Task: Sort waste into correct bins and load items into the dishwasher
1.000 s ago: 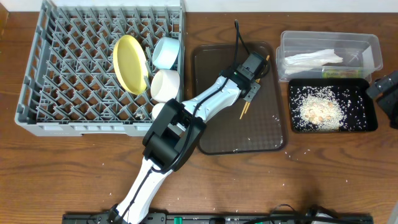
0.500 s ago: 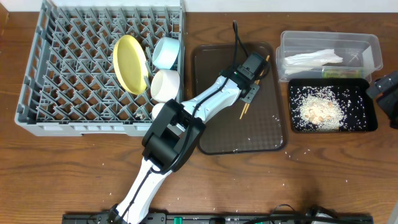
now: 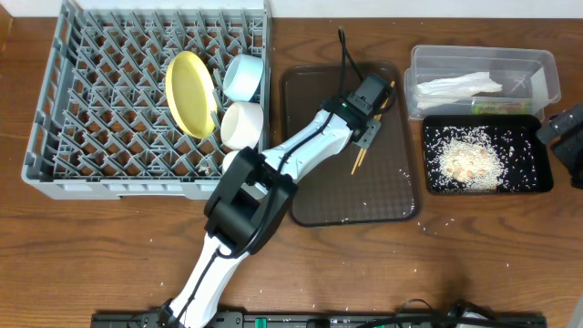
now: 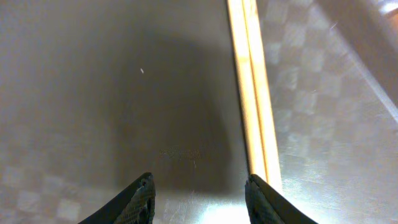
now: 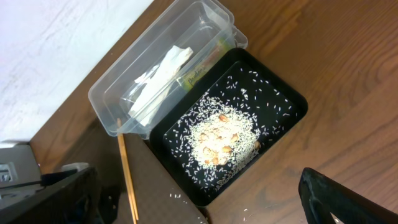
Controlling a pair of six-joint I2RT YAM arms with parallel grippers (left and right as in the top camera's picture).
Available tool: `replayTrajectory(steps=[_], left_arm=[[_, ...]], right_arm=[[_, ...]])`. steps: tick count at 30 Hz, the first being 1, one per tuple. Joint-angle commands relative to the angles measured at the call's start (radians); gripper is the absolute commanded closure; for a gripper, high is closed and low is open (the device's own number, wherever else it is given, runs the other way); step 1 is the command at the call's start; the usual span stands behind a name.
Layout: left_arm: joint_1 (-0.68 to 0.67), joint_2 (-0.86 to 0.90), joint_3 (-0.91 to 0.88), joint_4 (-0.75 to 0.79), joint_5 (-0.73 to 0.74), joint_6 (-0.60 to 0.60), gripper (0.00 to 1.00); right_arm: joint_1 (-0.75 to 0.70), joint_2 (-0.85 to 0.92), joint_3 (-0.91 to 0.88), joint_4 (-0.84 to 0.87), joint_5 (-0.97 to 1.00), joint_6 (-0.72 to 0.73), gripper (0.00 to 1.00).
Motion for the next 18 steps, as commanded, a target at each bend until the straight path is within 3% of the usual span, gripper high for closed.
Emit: replayTrajectory(steps=[1,13,18], left_arm=[[0.0,-0.056,0.009,-0.004,-0.001,-0.009,0.51],[-0.005,-0.027,0.008,-0.01,-0.001,-0.007,0.51],[-0.008,-0.006,0.008,-0.005,0.07,0.075,0.51]], right_arm=[[-0.01,0.0,0.003,-0.001,-0.001,0.011,0.01],[-0.01,0.0,0.003,-0.001,-0.002,0.011,0.01],[-0.01,0.0,0.003,-0.001,-0.001,0.011,0.01]])
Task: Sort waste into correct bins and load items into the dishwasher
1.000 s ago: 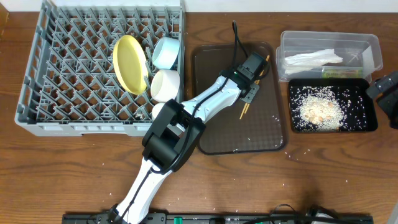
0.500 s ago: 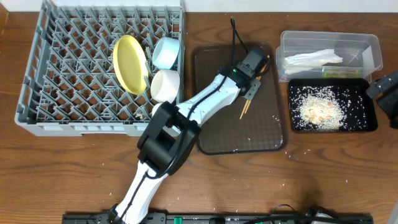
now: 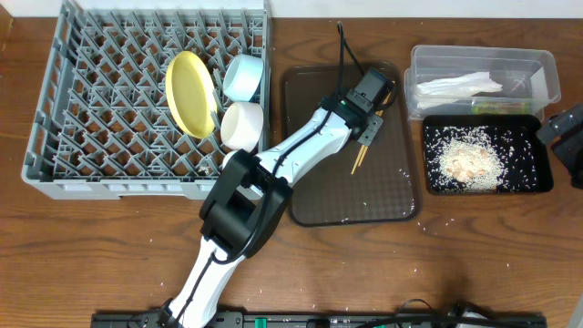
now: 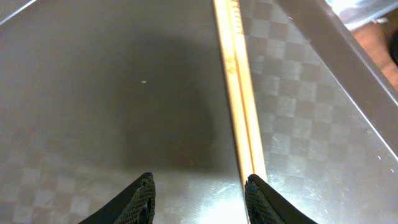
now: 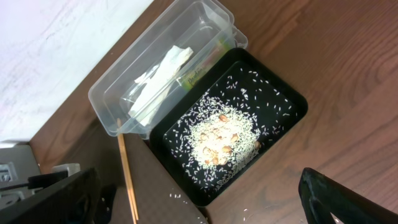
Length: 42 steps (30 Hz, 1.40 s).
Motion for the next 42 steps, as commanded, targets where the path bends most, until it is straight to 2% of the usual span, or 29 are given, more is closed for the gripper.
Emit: replayTrajectory(steps=[1,42], left_arm=[[-0.006,0.026,0.008,0.001,0.043,0.05,0.51],[-0.006,0.031,-0.06,0.082,0.043,0.048,0.51]], right_arm=[[-0.01,0.0,0.003,-0.001,-0.002,0.011,0.01],[-0.01,0.0,0.003,-0.001,-0.001,0.011,0.01]])
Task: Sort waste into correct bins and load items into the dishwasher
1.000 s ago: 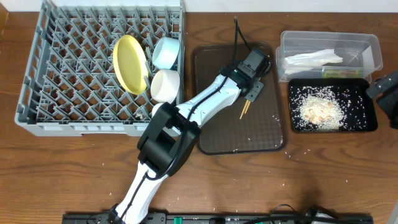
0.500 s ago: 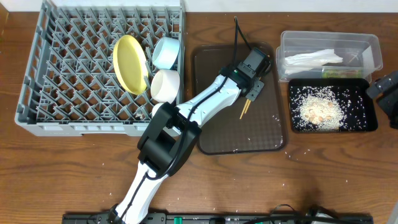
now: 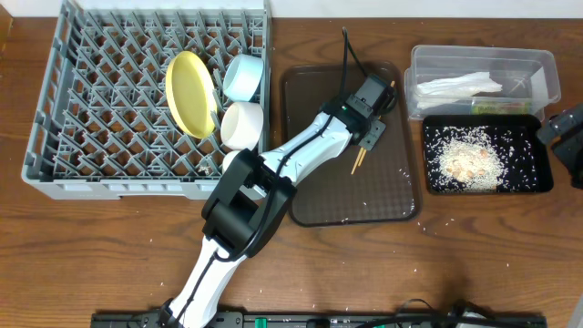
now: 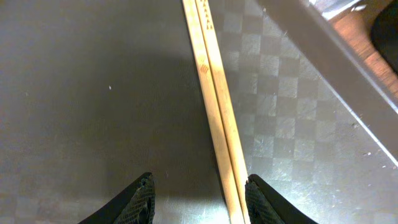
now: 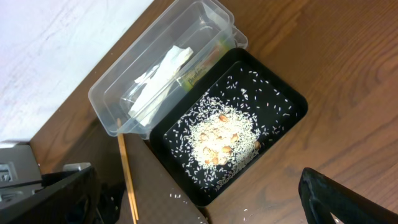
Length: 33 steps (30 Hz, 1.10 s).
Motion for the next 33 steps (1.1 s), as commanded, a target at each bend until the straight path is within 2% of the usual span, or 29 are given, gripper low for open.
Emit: replayTrajectory(steps=[1,27,33], left_arm=[[0.0,0.019,-0.014,0.005,0.01,0.017,0.51],[0.0,0.068,-0.07,0.098,0.005,0.018,0.51],[0.0,0.098,-0.07,0.114,-0.05,-0.013,0.51]], right_arm=[[-0.01,0.0,0.003,-0.001,-0.001,0.011,0.01],[-0.01,0.0,0.003,-0.001,-0.002,0.011,0.01],[-0.01,0.0,0.003,-0.001,-0.001,0.011,0.01]])
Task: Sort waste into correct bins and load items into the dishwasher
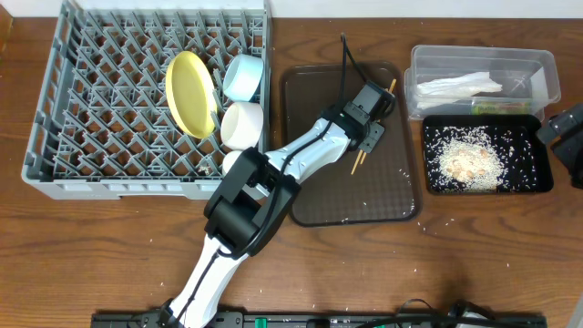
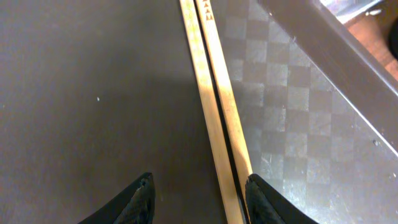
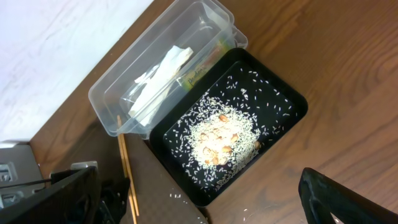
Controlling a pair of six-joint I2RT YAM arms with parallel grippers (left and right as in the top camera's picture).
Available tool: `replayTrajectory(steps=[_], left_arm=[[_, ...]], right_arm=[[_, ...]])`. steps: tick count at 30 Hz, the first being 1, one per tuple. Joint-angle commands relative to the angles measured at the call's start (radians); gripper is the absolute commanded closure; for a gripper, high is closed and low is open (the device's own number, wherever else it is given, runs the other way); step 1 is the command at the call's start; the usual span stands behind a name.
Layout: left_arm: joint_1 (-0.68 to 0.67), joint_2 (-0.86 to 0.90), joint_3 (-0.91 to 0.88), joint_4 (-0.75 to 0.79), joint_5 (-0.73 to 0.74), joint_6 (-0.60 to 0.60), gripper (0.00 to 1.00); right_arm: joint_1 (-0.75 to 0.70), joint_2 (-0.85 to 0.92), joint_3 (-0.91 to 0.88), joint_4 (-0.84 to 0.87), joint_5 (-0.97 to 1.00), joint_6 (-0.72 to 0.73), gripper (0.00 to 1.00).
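Note:
A pair of wooden chopsticks (image 2: 214, 106) lies on the brown tray (image 1: 319, 182). Its ends (image 1: 358, 162) stick out from under my left gripper (image 1: 366, 135). In the left wrist view that gripper (image 2: 199, 202) is open and low over the tray, with the sticks just inside its right finger (image 2: 261, 202). Nothing is held. My right gripper (image 3: 199, 205) hangs open above the table beside the black tray of rice (image 3: 230, 130). It also shows at the right edge (image 1: 565, 132) of the overhead view.
A grey dish rack (image 1: 91, 173) at the left holds a yellow plate (image 1: 189, 91), a blue bowl (image 1: 244, 77) and a white bowl (image 1: 242, 124). A clear bin (image 1: 537, 64) with crumpled paper stands behind the rice tray (image 1: 487, 155). Rice grains are scattered on the brown tray.
My left gripper has come a little closer to the chopsticks, which look larger and lie just inside its right finger. It is still open. The right arm has not moved.
My open left gripper was low over the tray with the chopsticks in line with its right finger. At the later moments the sticks lay further inside that finger, and now they sit just within it. The right gripper stayed open by the rice tray throughout.

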Motion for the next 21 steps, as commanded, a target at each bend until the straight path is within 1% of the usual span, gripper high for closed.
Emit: replayTrajectory(steps=[1,9,15,19,20,21], left_arm=[[0.003,0.078,-0.012,-0.019,-0.052,-0.025,0.51],[0.016,0.089,-0.012,-0.028,-0.062,-0.195,0.51],[0.01,0.089,-0.012,-0.058,-0.061,-0.209,0.51],[0.01,0.089,-0.012,-0.073,-0.058,-0.209,0.87],[0.01,0.089,-0.012,-0.076,-0.057,-0.209,0.92],[0.01,0.087,-0.011,-0.08,-0.057,-0.209,0.92]], right_arm=[[-0.01,0.0,0.003,-0.001,-0.002,0.011,0.01],[-0.01,0.0,0.003,-0.001,-0.002,0.011,0.01],[-0.01,0.0,0.003,-0.001,-0.001,0.011,0.01],[-0.01,0.0,0.003,-0.001,-0.001,0.011,0.01],[-0.01,0.0,0.003,-0.001,-0.001,0.011,0.01],[-0.01,0.0,0.003,-0.001,-0.002,0.011,0.01]])
